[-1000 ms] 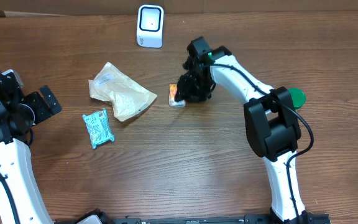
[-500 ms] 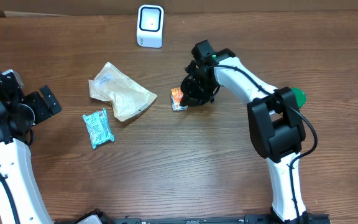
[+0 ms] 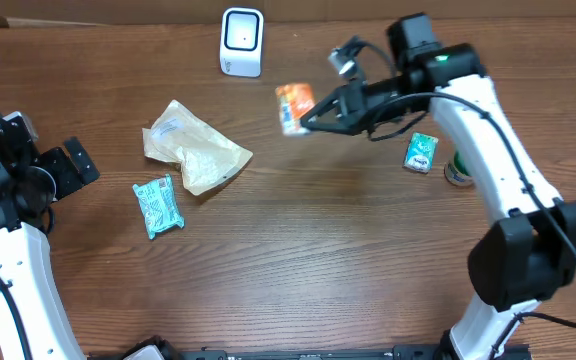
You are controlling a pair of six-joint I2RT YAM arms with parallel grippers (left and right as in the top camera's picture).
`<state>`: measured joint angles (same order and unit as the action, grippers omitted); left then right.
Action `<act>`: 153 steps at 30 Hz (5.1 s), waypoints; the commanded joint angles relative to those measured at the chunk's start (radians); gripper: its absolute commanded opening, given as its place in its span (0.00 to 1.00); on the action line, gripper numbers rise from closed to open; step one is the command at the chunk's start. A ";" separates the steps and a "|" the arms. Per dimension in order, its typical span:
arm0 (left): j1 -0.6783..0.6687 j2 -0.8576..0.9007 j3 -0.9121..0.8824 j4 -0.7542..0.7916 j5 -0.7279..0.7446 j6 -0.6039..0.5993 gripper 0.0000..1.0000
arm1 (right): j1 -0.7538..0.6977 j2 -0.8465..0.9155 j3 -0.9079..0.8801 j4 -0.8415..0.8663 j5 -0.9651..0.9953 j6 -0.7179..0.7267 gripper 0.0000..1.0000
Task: Scan the item barcode
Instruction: 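Lift the orange pack and carry it toward the scanner, then hold the orange pack in front of the white scanner, then place the orange pack beside the jar and open the right gripper, then reach the right gripper to the clear mushroom bag and grasp it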
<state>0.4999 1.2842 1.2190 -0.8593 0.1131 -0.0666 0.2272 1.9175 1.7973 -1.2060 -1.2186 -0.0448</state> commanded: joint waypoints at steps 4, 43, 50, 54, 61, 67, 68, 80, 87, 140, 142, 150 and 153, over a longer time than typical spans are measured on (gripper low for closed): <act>0.003 -0.001 0.012 0.003 0.008 0.026 1.00 | -0.039 -0.046 0.020 -0.111 -0.134 -0.085 0.04; 0.003 -0.002 0.012 0.003 0.008 0.026 0.99 | 0.334 0.637 0.565 1.124 1.754 -0.749 0.04; 0.003 -0.002 0.012 0.003 0.008 0.026 1.00 | 0.338 0.761 0.560 1.130 1.684 -0.874 0.04; 0.003 -0.002 0.012 0.003 0.008 0.026 1.00 | 0.338 0.776 0.559 1.119 1.658 -0.875 0.04; 0.003 -0.001 0.012 0.003 0.008 0.026 1.00 | 0.341 0.776 0.558 1.124 1.659 -0.911 0.04; 0.003 -0.002 0.012 0.003 0.008 0.026 0.99 | 0.351 0.776 0.558 1.130 1.662 -1.019 0.04; 0.003 -0.001 0.012 0.003 0.008 0.026 1.00 | 0.354 0.776 0.558 1.132 1.662 -1.027 0.04; 0.003 -0.001 0.012 0.003 0.008 0.026 1.00 | 0.385 0.762 0.558 1.170 1.731 -1.070 0.04; 0.003 -0.002 0.012 0.003 0.008 0.026 1.00 | 0.391 0.677 0.558 1.242 1.971 -0.976 0.04; 0.003 -0.002 0.012 0.003 0.008 0.026 1.00 | -0.213 0.305 0.274 -0.303 0.735 -0.064 0.89; 0.003 -0.002 0.012 0.003 0.008 0.026 1.00 | -0.179 0.305 0.278 -0.275 0.671 -0.064 0.99; 0.003 -0.002 0.012 0.003 0.008 0.026 0.99 | 0.066 0.312 0.221 0.084 0.605 0.231 1.00; 0.003 -0.002 0.012 0.003 0.008 0.026 0.99 | 0.163 0.330 0.154 0.235 0.679 0.469 1.00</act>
<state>0.4999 1.2842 1.2190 -0.8593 0.1131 -0.0666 0.3141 2.2490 2.0132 -1.0431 -0.5938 0.1574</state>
